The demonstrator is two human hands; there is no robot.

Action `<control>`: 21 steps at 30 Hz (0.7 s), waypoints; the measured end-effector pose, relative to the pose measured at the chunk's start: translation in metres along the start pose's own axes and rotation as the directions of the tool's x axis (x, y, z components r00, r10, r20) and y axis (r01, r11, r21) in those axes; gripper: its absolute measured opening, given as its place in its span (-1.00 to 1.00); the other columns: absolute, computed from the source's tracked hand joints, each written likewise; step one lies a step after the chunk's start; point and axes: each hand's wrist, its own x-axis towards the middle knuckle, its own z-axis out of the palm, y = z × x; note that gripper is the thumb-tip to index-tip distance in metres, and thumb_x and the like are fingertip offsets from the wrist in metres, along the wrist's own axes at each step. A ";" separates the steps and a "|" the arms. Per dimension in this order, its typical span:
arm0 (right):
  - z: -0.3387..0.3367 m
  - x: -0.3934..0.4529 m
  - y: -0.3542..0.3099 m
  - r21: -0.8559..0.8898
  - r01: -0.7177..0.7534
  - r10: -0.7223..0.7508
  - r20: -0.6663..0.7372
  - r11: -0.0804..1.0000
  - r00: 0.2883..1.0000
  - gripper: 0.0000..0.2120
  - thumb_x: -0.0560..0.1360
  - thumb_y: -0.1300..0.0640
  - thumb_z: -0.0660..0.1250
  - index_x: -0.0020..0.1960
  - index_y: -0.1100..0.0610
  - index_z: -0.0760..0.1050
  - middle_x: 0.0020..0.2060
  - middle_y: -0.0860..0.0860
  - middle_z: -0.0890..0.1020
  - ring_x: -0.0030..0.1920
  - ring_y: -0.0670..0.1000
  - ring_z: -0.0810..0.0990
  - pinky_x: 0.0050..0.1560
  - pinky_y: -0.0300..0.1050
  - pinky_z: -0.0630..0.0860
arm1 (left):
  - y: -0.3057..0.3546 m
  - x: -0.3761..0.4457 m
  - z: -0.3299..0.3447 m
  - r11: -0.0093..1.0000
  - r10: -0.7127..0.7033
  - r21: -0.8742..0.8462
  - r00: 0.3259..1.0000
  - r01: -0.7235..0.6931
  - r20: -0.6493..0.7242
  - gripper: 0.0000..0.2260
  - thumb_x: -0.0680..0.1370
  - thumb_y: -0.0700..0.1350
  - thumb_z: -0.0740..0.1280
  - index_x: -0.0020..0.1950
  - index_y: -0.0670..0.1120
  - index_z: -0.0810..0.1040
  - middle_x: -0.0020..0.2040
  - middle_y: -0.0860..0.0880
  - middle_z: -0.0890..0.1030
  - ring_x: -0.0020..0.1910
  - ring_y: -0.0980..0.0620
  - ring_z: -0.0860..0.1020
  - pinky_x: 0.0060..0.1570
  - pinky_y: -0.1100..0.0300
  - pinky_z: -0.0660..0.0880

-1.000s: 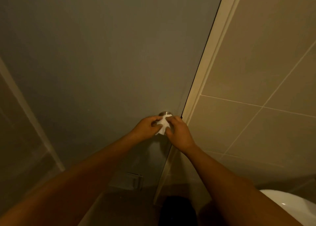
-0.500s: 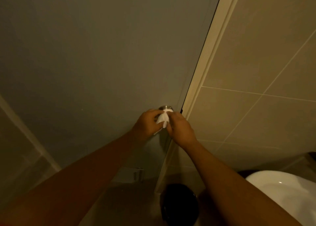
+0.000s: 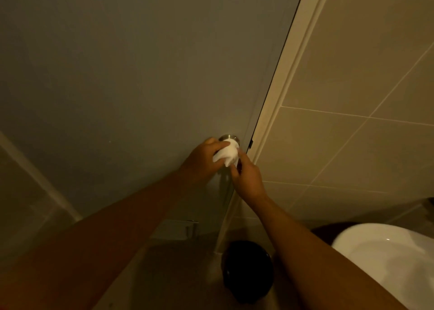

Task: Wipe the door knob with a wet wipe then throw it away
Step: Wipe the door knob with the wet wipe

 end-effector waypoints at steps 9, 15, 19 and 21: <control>-0.030 0.020 -0.006 -0.306 0.125 -0.117 0.044 0.944 0.992 -0.58 0.53 0.04 0.36 0.36 0.13 0.47 0.22 0.11 0.61 0.15 0.09 0.60 0.19 -0.09 0.51 | -0.004 -0.002 0.009 0.937 -0.320 -0.128 0.946 0.324 0.055 -0.56 0.52 -0.11 0.39 0.39 -0.14 0.45 0.27 -0.17 0.58 0.22 -0.13 0.56 0.15 0.17 0.44; -0.035 0.007 -0.010 -0.276 0.094 -0.111 -0.048 0.957 0.993 -0.77 0.52 0.12 0.38 0.11 0.20 0.66 0.02 0.13 0.69 -0.03 0.07 0.64 0.08 -0.14 0.54 | 0.000 -0.023 0.008 0.943 -0.326 -0.106 0.941 0.317 -0.087 -0.77 0.52 -0.14 0.40 0.11 -0.22 0.65 -0.02 -0.21 0.69 -0.15 -0.04 0.60 -0.21 0.24 0.48; -0.039 -0.016 -0.008 -0.306 0.035 -0.036 0.002 0.951 0.999 -0.84 0.52 0.11 0.37 -0.01 0.17 0.67 -0.09 0.09 0.69 -0.17 -0.03 0.57 -0.07 -0.14 0.54 | -0.004 -0.035 -0.004 0.972 -0.222 -0.064 0.974 0.224 0.037 -0.82 0.49 -0.15 0.43 0.00 -0.24 0.69 -0.16 -0.13 0.67 -0.28 0.08 0.54 -0.25 0.33 0.45; -0.041 -0.030 -0.003 -0.305 -0.019 0.028 0.024 0.952 0.999 -0.86 0.53 0.11 0.36 -0.06 0.17 0.65 -0.12 0.08 0.66 -0.16 0.00 0.59 -0.09 -0.13 0.55 | -0.004 -0.043 -0.005 0.981 -0.171 -0.079 0.980 0.179 0.103 -0.84 0.47 -0.16 0.46 -0.08 -0.25 0.68 -0.24 -0.04 0.60 -0.33 0.17 0.49 -0.28 0.34 0.39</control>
